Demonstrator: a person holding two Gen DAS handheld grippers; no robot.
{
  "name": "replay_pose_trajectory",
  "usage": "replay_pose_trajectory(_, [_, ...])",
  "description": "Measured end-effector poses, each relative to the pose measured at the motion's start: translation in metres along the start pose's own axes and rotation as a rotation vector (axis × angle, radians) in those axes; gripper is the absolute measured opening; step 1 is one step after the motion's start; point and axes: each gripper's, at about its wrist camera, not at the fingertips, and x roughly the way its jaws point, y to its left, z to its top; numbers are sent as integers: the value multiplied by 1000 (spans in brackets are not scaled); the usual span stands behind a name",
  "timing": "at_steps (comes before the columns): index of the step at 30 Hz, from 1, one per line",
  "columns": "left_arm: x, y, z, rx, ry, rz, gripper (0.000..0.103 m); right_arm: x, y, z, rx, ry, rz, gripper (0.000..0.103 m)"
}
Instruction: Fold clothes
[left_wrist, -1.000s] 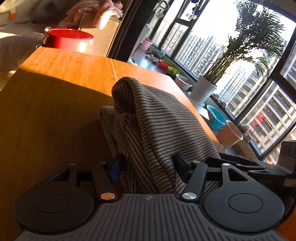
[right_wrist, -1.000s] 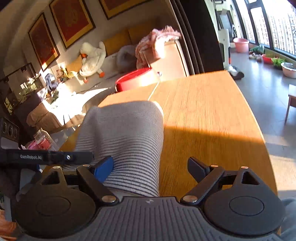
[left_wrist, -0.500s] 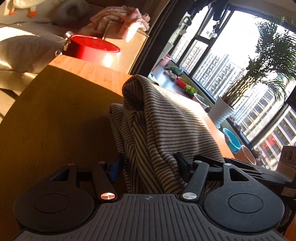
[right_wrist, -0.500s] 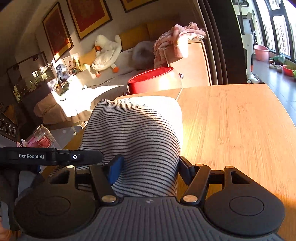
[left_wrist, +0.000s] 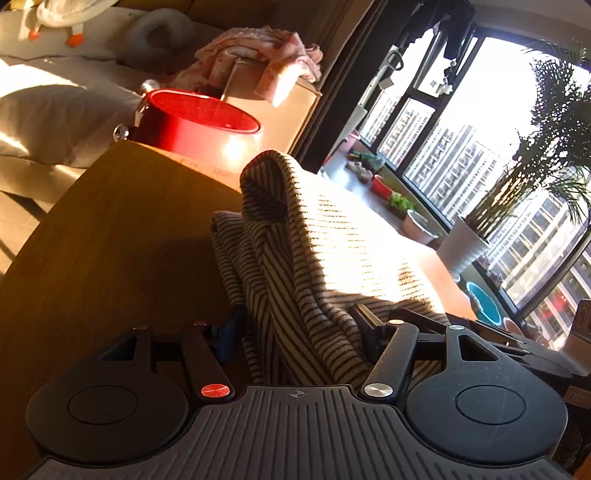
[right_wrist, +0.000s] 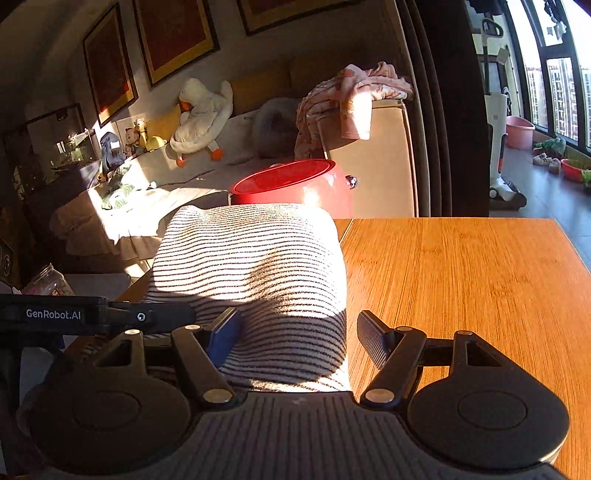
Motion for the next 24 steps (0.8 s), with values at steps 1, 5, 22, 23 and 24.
replay_pose_trajectory(1, [2,1,1,-3,-1,-2,69,0,0,0,1,-1,-4,69])
replay_pose_trajectory(5, [4,3,1,-5,-5,-5,72,1,2,0,-2,-9,-33,73])
replay_pose_trajectory(22, [-67,-31,-53,77,3,110,59,-80,22,-51,-26,-9,-142,99])
replay_pose_trajectory(23, [-73,-37,-64,85,14,136,61,-92,26,-59,-36,-10,-160,102])
replay_pose_trajectory(24, [-80,-43,-76,93,25,162,66,-103,31,-66,-40,-8,-175,103])
